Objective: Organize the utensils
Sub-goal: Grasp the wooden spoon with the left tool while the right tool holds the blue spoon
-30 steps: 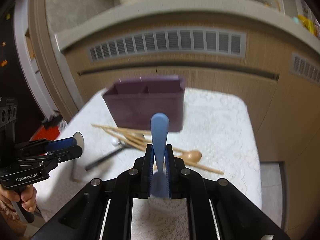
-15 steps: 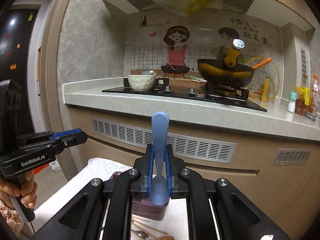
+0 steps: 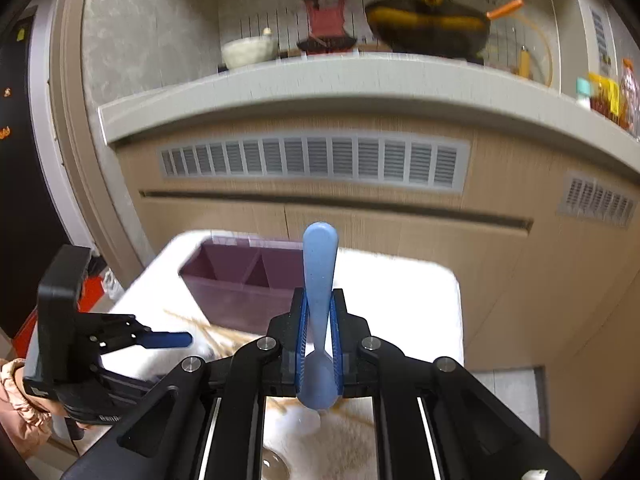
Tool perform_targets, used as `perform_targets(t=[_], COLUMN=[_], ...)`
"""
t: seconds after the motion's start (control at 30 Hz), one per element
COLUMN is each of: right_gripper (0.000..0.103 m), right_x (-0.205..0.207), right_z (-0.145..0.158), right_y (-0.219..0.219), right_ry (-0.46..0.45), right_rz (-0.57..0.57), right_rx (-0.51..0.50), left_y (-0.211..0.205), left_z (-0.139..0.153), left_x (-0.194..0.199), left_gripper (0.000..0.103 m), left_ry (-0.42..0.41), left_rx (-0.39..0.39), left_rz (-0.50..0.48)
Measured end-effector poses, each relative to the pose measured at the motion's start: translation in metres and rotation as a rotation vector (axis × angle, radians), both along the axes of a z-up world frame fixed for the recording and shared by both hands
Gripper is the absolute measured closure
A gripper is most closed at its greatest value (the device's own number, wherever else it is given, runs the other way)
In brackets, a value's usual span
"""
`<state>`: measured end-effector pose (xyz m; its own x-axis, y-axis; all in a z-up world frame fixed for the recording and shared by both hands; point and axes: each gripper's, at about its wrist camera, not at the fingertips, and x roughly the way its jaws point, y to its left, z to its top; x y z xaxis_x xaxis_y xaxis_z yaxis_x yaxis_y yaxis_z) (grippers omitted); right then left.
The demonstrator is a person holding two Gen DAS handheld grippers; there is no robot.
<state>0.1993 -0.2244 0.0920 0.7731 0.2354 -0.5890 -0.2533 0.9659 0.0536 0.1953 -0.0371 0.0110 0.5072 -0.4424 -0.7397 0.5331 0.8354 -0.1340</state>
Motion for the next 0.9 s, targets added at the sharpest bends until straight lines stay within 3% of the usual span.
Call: perform_targets(t=[0.2, 0.3, 0.5, 0.63, 0.7, 0.8, 0.9], right_gripper=[0.093, 0.093, 0.093, 0.093, 0.093, 0.093, 0.093], right_x=[-0.006, -0.007, -0.010, -0.011, -0.009, -0.008, -0.009], right_z=[-0.024, -0.029, -0.032, -0.033, -0.033, -0.032, -0.030], right_y=[-0.008, -0.014, -0.029, -0.036, -0.040, -0.041, -0.040], right_ry=[0.046, 0.058, 0.069, 0.079, 0.089, 0.095, 0.087], right_rz=[0.018, 0.013, -0.005, -0.020, -0.025, -0.033, -0.028], right_rx=[0.024, 0.036, 0.041, 0.037, 0.052, 0.062, 0.056], left_y=[-0.040, -0.062, -0.092, -0.094, -0.092, -0.087, -0.085], left_z=[-0.022, -0.033, -0.062, -0.062, -0.063, -0.066, -0.065], left_x=[0.002, 0.019, 0.051, 0.065, 0.071, 0.071, 0.050], left_gripper=[0.052, 0.052, 0.052, 0.057, 0.065, 0.067, 0.073], left_ry=[-0.029, -0.044, 0.045, 0.118, 0.199, 0.295, 0.267], left_rx=[0.118, 0.214, 0.372, 0.340, 0.296, 0.263, 0.314], left_rz=[-0.152, -0.245, -0.353, -0.335, -0.312, -0.273, -0.280])
